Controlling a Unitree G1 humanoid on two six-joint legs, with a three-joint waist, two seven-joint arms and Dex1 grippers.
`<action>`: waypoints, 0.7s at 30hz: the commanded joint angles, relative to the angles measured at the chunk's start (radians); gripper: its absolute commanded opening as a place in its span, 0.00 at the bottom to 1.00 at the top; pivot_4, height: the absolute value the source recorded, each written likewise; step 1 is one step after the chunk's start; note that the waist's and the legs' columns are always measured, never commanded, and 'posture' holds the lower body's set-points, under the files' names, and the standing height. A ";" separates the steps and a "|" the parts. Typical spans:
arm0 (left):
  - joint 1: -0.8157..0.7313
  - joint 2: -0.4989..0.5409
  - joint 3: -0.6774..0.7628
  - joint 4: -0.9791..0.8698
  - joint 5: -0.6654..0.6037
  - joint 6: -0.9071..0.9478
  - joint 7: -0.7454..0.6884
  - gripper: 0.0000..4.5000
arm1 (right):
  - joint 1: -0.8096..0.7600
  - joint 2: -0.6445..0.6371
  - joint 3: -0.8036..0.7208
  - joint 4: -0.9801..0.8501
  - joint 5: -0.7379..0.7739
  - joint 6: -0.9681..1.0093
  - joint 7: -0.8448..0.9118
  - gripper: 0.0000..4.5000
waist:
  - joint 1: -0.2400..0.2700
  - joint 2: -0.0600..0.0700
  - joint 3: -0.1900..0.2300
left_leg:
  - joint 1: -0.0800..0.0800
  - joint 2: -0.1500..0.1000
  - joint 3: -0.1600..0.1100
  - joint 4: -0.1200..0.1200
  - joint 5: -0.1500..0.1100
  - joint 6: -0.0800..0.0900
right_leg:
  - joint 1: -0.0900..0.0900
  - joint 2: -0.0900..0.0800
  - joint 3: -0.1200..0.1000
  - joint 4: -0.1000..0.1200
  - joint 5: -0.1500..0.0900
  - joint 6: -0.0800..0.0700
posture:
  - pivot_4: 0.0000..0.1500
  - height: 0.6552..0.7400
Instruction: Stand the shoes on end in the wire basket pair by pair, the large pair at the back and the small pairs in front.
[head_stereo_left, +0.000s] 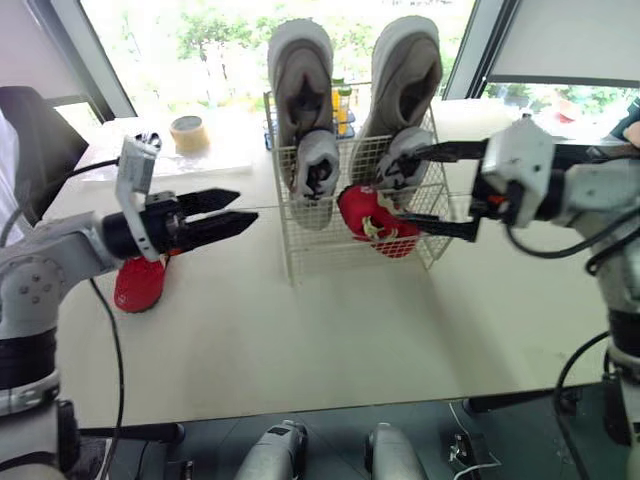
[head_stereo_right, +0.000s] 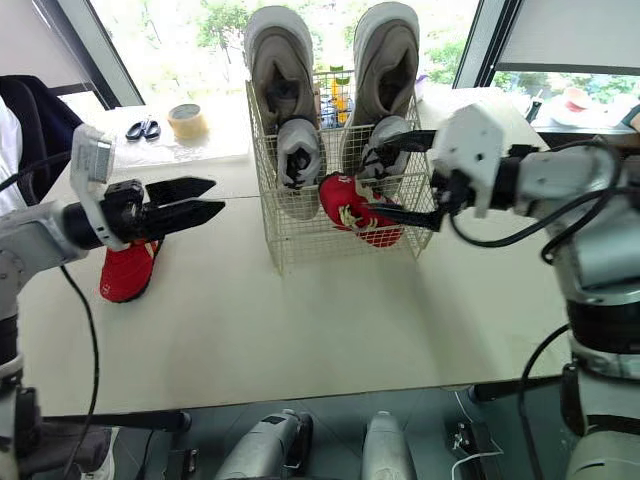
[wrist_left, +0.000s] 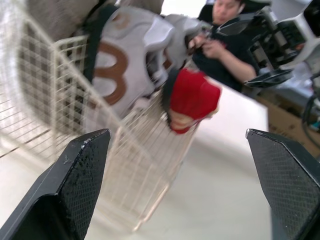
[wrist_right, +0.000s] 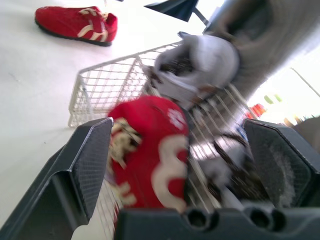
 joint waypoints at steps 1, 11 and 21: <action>0.001 0.005 0.027 -0.018 0.005 -0.026 -0.012 1.00 | 0.018 0.024 0.036 -0.060 -0.105 -0.081 -0.088 0.99 | 0.006 0.000 0.000 | 0.000 0.000 0.000 0.000 0.000 0.000 | 0.000 0.000 0.000 0.000 0.000 0.000 | 1.00 1.00; 0.023 -0.012 0.034 -0.034 0.008 -0.035 0.010 1.00 | 0.043 0.127 0.113 -0.135 -0.184 0.032 -0.242 0.99 | 0.000 0.000 0.000 | 0.000 0.000 -0.001 0.000 0.000 0.000 | 0.001 0.000 -0.001 0.000 0.000 0.000 | 1.00 1.00; -0.001 -0.041 -0.006 -0.021 0.024 -0.039 0.007 1.00 | 0.108 0.203 0.176 -0.199 -0.293 0.175 -0.402 0.99 | 0.001 0.000 0.000 | 0.000 0.000 -0.001 0.001 0.000 0.000 | 0.001 0.001 -0.001 0.001 0.000 0.000 | 1.00 1.00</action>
